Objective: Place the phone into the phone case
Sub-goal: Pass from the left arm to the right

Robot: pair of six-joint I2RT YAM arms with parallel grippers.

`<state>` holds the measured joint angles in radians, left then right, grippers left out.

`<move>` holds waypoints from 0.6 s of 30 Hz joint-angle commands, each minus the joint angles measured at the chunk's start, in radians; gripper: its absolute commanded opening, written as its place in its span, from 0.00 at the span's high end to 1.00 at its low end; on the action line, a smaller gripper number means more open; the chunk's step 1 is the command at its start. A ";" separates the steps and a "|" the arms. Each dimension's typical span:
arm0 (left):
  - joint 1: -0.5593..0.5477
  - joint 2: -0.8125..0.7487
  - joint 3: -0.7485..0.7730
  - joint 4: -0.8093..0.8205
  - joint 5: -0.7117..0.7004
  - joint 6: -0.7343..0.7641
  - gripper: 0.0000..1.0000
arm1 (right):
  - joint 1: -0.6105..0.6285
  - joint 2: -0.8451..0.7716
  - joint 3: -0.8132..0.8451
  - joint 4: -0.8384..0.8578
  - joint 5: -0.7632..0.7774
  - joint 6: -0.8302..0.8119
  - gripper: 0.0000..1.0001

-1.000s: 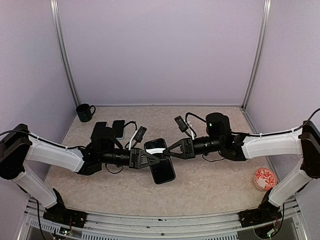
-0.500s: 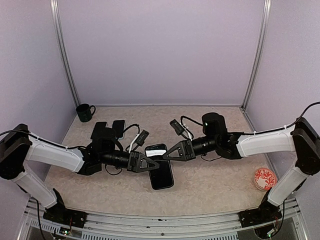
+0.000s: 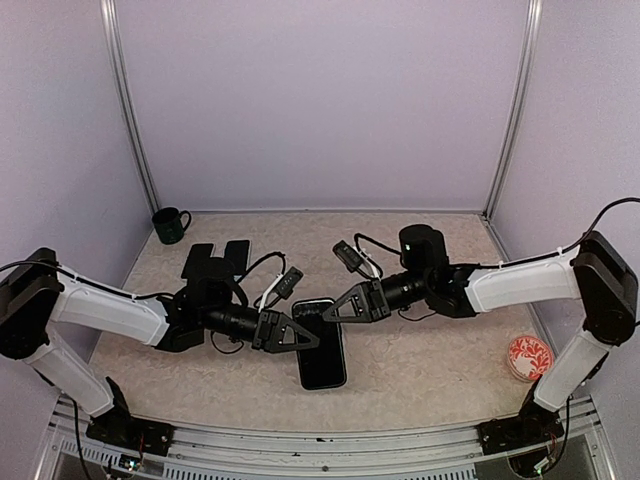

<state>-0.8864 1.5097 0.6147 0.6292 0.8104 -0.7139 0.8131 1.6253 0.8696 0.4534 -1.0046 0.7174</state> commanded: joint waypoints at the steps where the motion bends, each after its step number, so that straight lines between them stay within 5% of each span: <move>1: -0.006 -0.019 0.049 0.009 0.010 0.018 1.00 | 0.000 0.025 0.023 0.055 -0.054 0.021 1.00; 3: -0.004 -0.021 0.055 -0.022 -0.018 0.028 0.89 | 0.000 0.019 0.020 0.050 -0.036 0.019 1.00; 5: 0.001 -0.027 0.066 -0.062 -0.060 0.039 0.66 | 0.000 0.002 0.023 0.019 0.006 0.000 1.00; 10: 0.007 -0.044 0.095 -0.182 -0.166 0.068 0.28 | 0.000 -0.047 0.047 -0.115 0.172 -0.050 1.00; 15: 0.001 -0.044 0.117 -0.266 -0.245 0.075 0.05 | 0.000 -0.079 0.043 -0.170 0.327 -0.032 1.00; 18: -0.010 -0.033 0.143 -0.339 -0.317 0.077 0.01 | -0.001 -0.100 0.030 -0.174 0.398 -0.013 1.00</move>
<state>-0.8845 1.4834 0.7116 0.4011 0.6060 -0.6571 0.8085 1.5909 0.8745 0.2832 -0.7414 0.6830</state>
